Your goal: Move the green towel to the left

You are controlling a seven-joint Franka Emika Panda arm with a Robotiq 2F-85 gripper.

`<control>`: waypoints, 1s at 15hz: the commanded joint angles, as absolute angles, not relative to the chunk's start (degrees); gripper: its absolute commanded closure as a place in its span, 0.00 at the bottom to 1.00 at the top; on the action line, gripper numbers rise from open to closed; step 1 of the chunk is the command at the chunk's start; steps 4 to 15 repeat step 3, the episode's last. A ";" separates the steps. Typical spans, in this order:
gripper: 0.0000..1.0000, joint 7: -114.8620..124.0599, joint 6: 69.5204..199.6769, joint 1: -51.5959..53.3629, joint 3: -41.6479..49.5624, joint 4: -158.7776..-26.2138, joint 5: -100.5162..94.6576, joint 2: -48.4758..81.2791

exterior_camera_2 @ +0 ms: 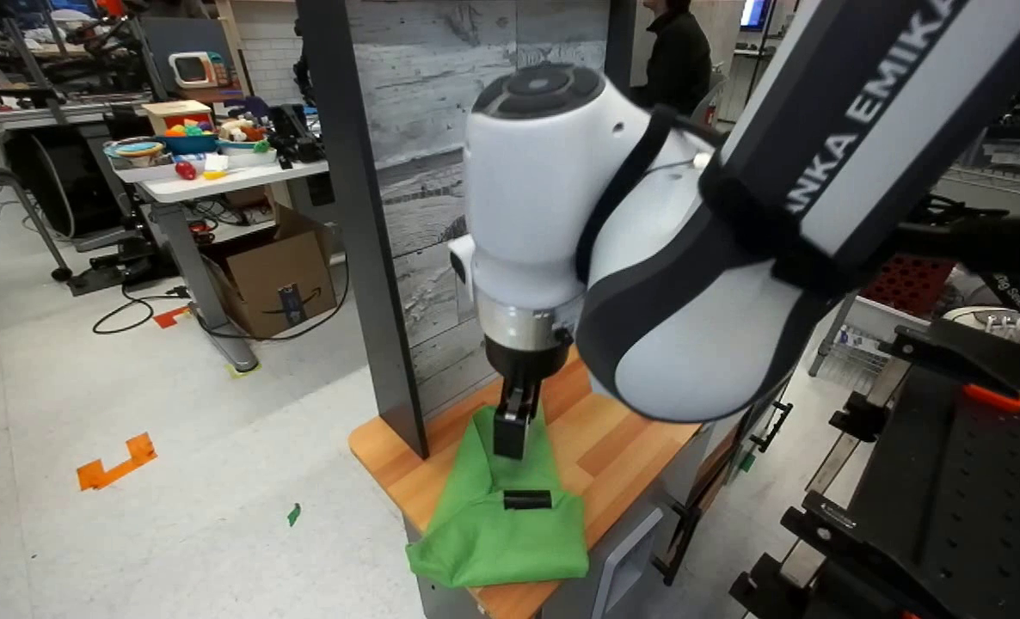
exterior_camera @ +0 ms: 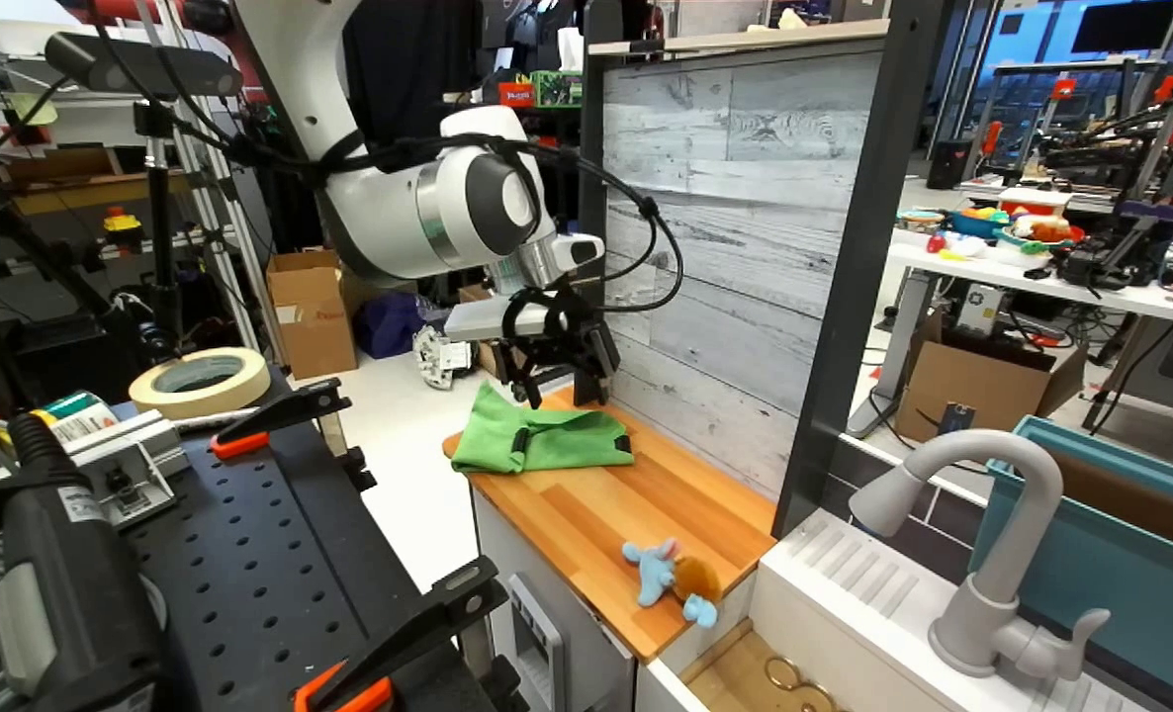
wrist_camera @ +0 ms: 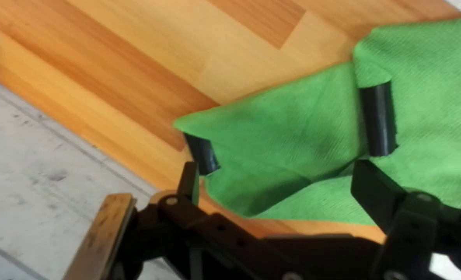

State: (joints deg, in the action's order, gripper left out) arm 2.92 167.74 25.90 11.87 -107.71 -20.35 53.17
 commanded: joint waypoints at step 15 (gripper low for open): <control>0.00 2.75 170.63 26.81 14.16 -112.31 -21.20 49.23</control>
